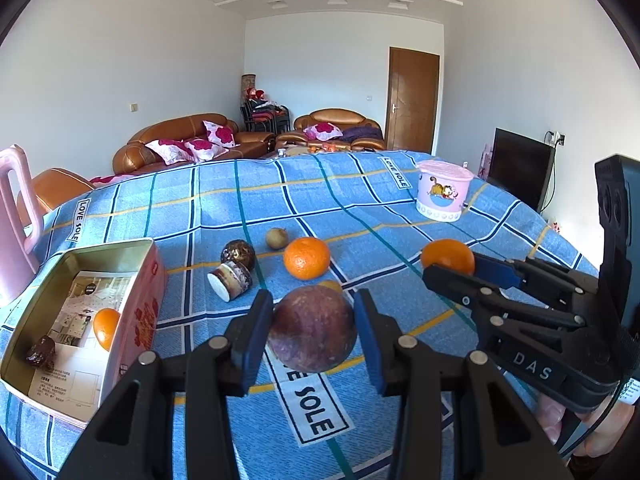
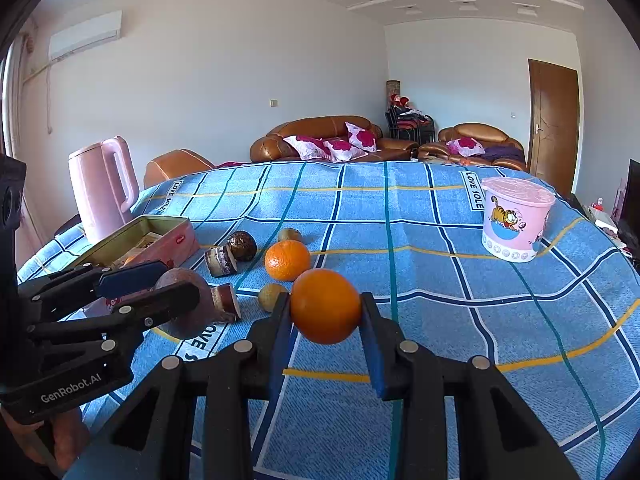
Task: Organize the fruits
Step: 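Close the left gripper around the large purple-brown fruit, then carry the purple fruit with left gripper while right carries orange to tin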
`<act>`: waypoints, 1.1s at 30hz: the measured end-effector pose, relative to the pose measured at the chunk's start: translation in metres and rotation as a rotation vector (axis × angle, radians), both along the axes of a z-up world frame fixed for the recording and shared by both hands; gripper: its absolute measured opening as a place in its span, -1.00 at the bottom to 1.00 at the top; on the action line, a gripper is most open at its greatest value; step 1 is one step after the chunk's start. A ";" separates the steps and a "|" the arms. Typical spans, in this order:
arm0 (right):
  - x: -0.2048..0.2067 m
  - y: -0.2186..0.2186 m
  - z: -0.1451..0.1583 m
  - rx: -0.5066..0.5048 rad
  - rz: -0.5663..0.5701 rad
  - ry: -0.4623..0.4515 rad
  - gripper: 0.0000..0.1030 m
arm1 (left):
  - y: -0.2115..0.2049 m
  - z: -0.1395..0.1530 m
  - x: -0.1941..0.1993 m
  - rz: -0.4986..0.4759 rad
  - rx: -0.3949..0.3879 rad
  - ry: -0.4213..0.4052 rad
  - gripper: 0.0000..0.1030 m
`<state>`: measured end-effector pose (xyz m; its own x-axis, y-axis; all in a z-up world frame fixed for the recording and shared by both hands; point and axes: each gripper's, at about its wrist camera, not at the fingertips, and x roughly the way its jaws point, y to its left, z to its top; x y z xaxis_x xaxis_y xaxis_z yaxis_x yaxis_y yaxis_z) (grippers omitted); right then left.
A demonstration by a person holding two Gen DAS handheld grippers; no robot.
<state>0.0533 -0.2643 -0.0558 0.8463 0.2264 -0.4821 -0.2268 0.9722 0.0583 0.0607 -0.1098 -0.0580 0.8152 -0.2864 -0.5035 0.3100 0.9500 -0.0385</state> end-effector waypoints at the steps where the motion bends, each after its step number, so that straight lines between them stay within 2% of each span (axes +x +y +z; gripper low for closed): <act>1: -0.001 0.000 0.000 -0.001 0.000 -0.003 -0.31 | 0.000 0.000 0.000 0.002 0.000 -0.005 -0.15; 10: -0.006 0.002 0.002 -0.014 0.000 -0.037 -0.31 | 0.002 0.003 -0.006 0.009 -0.002 -0.039 -0.18; 12: -0.008 0.003 0.003 -0.019 -0.001 -0.047 -0.31 | 0.003 0.004 -0.007 0.009 -0.002 -0.049 -0.35; 13: -0.009 0.003 0.003 -0.024 -0.001 -0.054 -0.31 | 0.003 0.005 -0.007 0.002 0.000 -0.053 -0.91; 15: -0.011 0.006 0.004 -0.036 0.004 -0.067 -0.31 | 0.004 0.004 -0.006 0.000 -0.009 -0.041 -0.92; 17: -0.013 0.008 0.004 -0.049 0.010 -0.075 -0.31 | 0.006 0.001 0.003 -0.007 -0.025 0.015 -0.90; 19: -0.013 0.010 0.004 -0.061 0.008 -0.075 -0.31 | 0.008 -0.002 0.007 -0.005 -0.031 0.038 -0.88; 21: -0.012 0.009 0.004 -0.062 0.005 -0.075 -0.31 | 0.010 -0.004 0.008 -0.002 -0.026 0.054 -0.67; 23: -0.010 0.007 0.004 -0.052 -0.005 -0.066 -0.31 | 0.015 -0.005 0.008 0.014 -0.043 0.061 -0.11; 24: -0.009 0.005 0.004 -0.044 -0.012 -0.061 -0.31 | 0.019 -0.005 0.008 0.025 -0.052 0.065 0.04; 25: -0.010 0.003 0.004 -0.033 -0.015 -0.062 -0.31 | 0.022 -0.005 0.007 0.032 -0.063 0.072 0.29; 26: -0.010 0.001 0.004 -0.023 -0.019 -0.067 -0.31 | 0.026 -0.006 0.006 0.036 -0.076 0.078 0.42; 29: -0.014 -0.002 0.004 -0.012 -0.031 -0.068 -0.31 | 0.029 -0.012 0.008 0.040 -0.072 0.114 0.61; 33: -0.019 -0.004 0.000 -0.012 -0.041 -0.055 -0.31 | 0.031 -0.020 0.013 0.051 -0.064 0.174 0.62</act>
